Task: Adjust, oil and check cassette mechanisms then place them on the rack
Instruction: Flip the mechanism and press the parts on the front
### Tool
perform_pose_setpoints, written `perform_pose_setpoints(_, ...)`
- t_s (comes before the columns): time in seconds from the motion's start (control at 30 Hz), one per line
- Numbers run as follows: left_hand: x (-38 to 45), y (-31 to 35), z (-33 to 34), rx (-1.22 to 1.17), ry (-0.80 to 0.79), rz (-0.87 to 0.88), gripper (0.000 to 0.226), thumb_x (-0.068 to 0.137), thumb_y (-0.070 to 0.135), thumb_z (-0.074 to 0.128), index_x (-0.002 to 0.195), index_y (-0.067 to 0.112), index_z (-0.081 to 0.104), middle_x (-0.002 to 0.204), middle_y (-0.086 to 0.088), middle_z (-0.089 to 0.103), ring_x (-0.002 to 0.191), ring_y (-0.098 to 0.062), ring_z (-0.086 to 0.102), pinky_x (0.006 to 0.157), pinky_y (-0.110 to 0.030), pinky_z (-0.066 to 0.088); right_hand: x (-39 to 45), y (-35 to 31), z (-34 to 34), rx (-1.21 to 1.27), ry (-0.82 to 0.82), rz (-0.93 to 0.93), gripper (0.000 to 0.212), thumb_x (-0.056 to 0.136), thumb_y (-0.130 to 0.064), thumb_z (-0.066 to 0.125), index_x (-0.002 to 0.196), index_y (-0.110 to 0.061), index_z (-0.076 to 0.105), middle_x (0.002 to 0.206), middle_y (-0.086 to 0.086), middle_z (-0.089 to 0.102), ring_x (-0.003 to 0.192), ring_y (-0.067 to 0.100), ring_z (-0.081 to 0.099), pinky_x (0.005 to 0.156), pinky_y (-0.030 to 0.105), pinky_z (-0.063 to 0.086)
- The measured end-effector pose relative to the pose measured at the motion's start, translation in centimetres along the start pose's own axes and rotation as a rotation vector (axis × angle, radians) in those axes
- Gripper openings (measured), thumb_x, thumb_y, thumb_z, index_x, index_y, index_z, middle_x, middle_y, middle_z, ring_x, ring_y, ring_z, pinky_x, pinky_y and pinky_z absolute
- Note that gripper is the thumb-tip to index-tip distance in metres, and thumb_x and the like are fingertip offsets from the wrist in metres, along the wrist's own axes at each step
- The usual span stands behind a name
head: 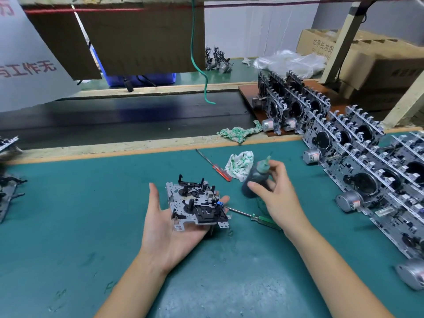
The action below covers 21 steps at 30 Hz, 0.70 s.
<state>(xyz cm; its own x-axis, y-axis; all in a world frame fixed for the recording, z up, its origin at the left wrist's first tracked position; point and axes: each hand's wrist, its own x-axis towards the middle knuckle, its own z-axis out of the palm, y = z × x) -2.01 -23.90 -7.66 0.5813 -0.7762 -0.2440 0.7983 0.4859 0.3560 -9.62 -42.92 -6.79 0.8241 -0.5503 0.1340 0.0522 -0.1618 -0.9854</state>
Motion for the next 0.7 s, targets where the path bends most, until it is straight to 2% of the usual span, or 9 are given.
perform_pose_setpoints(0.07,-0.1,0.3,0.1,0.058,-0.02,-0.055,0.103,0.077,0.077,0.043,0.132,-0.01,0.048,0.137,-0.034,0.044,0.124,-0.05,0.045,0.108,-0.057,0.03,-0.3,-0.2,0.4,-0.106,-0.001,-0.039,0.044,0.081,-0.001,0.069,0.099,-0.033,0.044,0.108,-0.018,0.054,0.098,-0.01,0.055,0.092,0.017,0.041)
perform_pose_setpoints(0.13,-0.3,0.8,0.4,0.12,-0.077,-0.139,0.104,0.076,0.079,0.041,0.131,-0.008,0.049,0.138,-0.035,0.041,0.126,-0.048,0.045,0.107,-0.054,0.036,-0.5,-0.8,0.3,-0.195,0.139,-0.162,0.046,0.079,-0.011,0.074,0.104,-0.035,0.043,0.106,-0.015,0.053,0.1,-0.004,0.052,0.087,0.015,0.039)
perform_pose_setpoints(0.23,-0.7,1.5,0.6,0.255,-0.156,-0.261,0.096,0.078,0.075,0.049,0.132,-0.004,0.051,0.136,-0.037,0.042,0.122,-0.049,0.049,0.101,-0.051,0.044,-1.5,-2.1,-0.3,-0.295,0.257,-0.341,0.041,0.078,-0.02,0.065,0.107,-0.037,0.041,0.093,-0.008,0.047,0.089,0.013,0.047,0.08,0.018,0.035)
perform_pose_setpoints(0.3,-0.8,1.8,0.5,0.355,-0.23,-0.347,0.084,0.078,0.064,0.062,0.133,0.0,0.052,0.133,-0.036,0.046,0.115,-0.05,0.054,0.099,-0.052,0.044,-2.3,-2.9,-0.4,-0.384,0.085,-0.373,0.042,0.075,-0.015,0.059,0.108,-0.037,0.043,0.09,-0.006,0.048,0.087,0.014,0.045,0.079,0.021,0.035)
perform_pose_setpoints(0.4,-1.2,2.0,0.5,0.448,-0.293,-0.443,0.076,0.08,0.057,0.066,0.132,0.003,0.054,0.129,-0.035,0.05,0.111,-0.05,0.056,0.099,-0.054,0.043,-3.7,-3.3,-0.2,-0.845,-0.182,-0.434,0.055,0.068,-0.008,0.056,0.121,-0.023,0.051,0.106,-0.004,0.052,0.101,0.013,0.041,0.087,0.023,0.028)
perform_pose_setpoints(0.47,-1.4,2.0,0.8,0.489,-0.277,-0.481,0.079,0.078,0.059,0.066,0.132,0.001,0.054,0.126,-0.035,0.053,0.109,-0.049,0.058,0.097,-0.053,0.045,-4.0,-3.6,-0.6,-1.006,-0.256,-0.479,0.059,0.066,-0.004,0.06,0.124,-0.018,0.055,0.116,-0.002,0.053,0.111,0.013,0.038,0.094,0.023,0.021)
perform_pose_setpoints(0.53,-1.5,1.9,0.6,0.593,-0.199,-0.498,0.085,0.072,0.066,0.065,0.13,0.004,0.057,0.124,-0.031,0.057,0.108,-0.044,0.061,0.095,-0.05,0.048,-4.9,-3.8,-1.2,-1.082,-0.368,-0.473,0.051,0.069,-0.011,0.064,0.119,-0.02,0.06,0.118,-0.003,0.055,0.116,0.014,0.04,0.099,0.024,0.018)
perform_pose_setpoints(0.63,-1.1,1.8,0.4,0.789,-0.062,-0.452,0.079,0.067,0.079,0.054,0.105,0.013,0.074,0.11,-0.016,0.07,0.102,-0.031,0.066,0.091,-0.04,0.052,-6.6,-3.6,-2.2,-1.162,-0.464,-0.463,0.048,0.069,-0.039,0.076,0.112,-0.021,0.062,0.111,-0.007,0.059,0.111,0.015,0.048,0.099,0.023,0.019)
perform_pose_setpoints(0.7,-1.1,1.7,0.5,0.861,0.002,-0.436,0.083,0.061,0.086,0.044,0.072,0.009,0.073,0.075,-0.011,0.07,0.071,-0.025,0.067,0.071,-0.032,0.051,-7.6,-3.4,-2.6,-1.147,-0.416,-0.461,0.051,0.061,-0.049,0.082,0.098,-0.019,0.064,0.095,-0.007,0.062,0.096,0.016,0.056,0.09,0.023,0.025)
